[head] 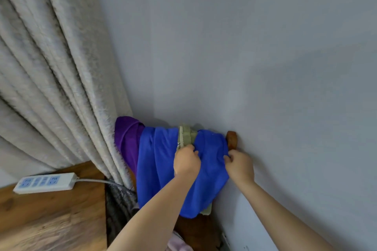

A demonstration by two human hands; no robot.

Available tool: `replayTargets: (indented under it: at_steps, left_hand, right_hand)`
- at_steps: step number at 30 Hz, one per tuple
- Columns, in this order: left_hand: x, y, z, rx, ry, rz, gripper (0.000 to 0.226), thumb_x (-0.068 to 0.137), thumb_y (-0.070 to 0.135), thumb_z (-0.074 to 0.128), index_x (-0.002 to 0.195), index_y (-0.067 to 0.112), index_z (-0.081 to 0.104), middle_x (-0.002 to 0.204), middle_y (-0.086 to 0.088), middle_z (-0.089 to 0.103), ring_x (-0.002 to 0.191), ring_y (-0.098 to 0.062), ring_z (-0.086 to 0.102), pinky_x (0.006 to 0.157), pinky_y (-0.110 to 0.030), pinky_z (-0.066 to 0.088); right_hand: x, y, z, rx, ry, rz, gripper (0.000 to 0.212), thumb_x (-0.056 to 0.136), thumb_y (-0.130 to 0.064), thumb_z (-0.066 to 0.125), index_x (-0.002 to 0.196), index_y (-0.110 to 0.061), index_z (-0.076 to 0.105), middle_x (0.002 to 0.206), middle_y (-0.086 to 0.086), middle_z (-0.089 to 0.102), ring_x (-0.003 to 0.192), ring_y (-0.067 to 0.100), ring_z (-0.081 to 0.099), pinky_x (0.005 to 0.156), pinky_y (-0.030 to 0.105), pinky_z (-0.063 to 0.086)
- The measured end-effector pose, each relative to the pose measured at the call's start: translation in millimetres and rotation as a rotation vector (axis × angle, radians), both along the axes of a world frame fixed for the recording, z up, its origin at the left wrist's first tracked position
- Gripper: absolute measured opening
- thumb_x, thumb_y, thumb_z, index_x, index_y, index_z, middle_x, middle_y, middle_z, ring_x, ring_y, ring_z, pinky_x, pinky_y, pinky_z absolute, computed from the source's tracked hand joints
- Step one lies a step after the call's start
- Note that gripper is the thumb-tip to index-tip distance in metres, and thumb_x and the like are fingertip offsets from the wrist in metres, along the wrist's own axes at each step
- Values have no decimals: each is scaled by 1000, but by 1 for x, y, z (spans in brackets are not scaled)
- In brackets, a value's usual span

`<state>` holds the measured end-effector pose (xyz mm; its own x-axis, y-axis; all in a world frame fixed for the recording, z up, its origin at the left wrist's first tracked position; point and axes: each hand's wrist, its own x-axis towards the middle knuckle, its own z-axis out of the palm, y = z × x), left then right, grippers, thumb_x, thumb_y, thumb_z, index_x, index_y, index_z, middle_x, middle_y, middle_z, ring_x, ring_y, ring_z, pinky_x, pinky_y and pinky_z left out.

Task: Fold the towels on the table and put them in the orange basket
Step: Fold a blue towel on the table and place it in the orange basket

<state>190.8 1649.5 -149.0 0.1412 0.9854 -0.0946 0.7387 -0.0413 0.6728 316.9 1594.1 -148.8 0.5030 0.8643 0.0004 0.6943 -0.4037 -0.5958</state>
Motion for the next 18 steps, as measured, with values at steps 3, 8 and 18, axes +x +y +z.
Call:
replayTargets:
  at_steps: [3,8,18]
  left_hand:
    - [-1,2,4,-42,-104,7,24,94,11,40,75,6,55,69,1,52,70,-16,46,56,-24,35]
    - [-4,9,38,30,-262,44,39,93,7,41,56,16,33,56,5,35,50,-7,29,47,-20,25]
    - [-50,9,164,406,-384,172,22,94,10,43,72,11,51,60,9,44,63,-12,43,55,-19,29]
  right_hand:
    - [5,1,9,75,32,-16,45,89,-8,50,50,-17,28,49,-3,35,46,9,32,43,24,20]
    - [2,20,53,222,6,-14,43,89,-7,49,51,-16,30,49,-6,32,57,20,39,55,29,27]
    - [-38,40,172,612,-105,176,19,90,-8,48,74,-7,56,72,5,47,70,18,42,57,21,19]
